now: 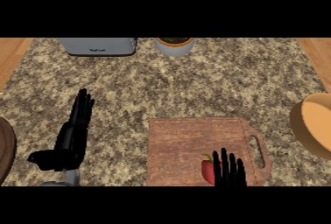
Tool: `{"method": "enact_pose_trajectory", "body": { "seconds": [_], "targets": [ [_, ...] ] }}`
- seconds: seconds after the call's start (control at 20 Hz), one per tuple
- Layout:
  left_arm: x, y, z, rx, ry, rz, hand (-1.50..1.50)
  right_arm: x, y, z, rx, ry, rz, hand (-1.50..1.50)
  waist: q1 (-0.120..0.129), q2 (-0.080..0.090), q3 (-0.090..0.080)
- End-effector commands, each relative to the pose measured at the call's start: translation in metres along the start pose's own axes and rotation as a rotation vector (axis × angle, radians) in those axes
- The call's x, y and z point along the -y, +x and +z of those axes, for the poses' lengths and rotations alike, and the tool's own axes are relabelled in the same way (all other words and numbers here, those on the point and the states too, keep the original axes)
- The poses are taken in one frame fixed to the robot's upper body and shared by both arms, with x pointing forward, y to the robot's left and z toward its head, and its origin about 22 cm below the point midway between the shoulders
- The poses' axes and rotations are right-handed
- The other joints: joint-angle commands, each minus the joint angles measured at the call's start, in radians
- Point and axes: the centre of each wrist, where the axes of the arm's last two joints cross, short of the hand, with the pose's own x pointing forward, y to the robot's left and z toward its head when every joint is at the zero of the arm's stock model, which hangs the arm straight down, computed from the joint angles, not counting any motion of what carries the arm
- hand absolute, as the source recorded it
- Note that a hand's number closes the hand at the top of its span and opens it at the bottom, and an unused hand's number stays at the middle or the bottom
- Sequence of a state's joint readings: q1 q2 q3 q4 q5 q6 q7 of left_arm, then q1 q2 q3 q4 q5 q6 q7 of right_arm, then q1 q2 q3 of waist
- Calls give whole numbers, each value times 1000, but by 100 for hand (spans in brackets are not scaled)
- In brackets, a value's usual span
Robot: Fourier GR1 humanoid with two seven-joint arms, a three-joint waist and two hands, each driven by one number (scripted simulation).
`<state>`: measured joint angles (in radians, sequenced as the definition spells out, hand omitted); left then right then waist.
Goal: Pick the bell pepper from the cutting board and place it in the pot
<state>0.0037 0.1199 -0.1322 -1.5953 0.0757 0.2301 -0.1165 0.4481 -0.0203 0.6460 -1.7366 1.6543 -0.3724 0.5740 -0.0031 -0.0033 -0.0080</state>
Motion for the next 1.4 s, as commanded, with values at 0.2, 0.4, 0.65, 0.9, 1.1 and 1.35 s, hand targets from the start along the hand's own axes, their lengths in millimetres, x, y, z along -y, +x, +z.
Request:
{"method": "enact_pose_trajectory", "body": {
  "seconds": [0.2,0.4,0.65,0.9,1.1,1.35],
  "targets": [
    [7,4,-1,2,-14,-1,0,-8,-5,-30,83,-149,80,150,3,2,8],
    [6,10,-7,4,10,-19,0,8,1,-32,99,-219,66,150,1,2,8],
    [0,-16,7,-3,1,-6,0,-10,10,-15,123,-238,67,150,1,2,8],
    [-4,-4,-4,10,2,0,0,25,-16,-32,234,-70,64,150,11,6,8],
    [8,-1,-2,16,-48,2,0,16,-4,-6,379,336,19,150,38,16,7],
    [-11,-1,3,6,1,7,0,88,-19,-52,454,195,-26,150,6,3,8]
  ]
}}
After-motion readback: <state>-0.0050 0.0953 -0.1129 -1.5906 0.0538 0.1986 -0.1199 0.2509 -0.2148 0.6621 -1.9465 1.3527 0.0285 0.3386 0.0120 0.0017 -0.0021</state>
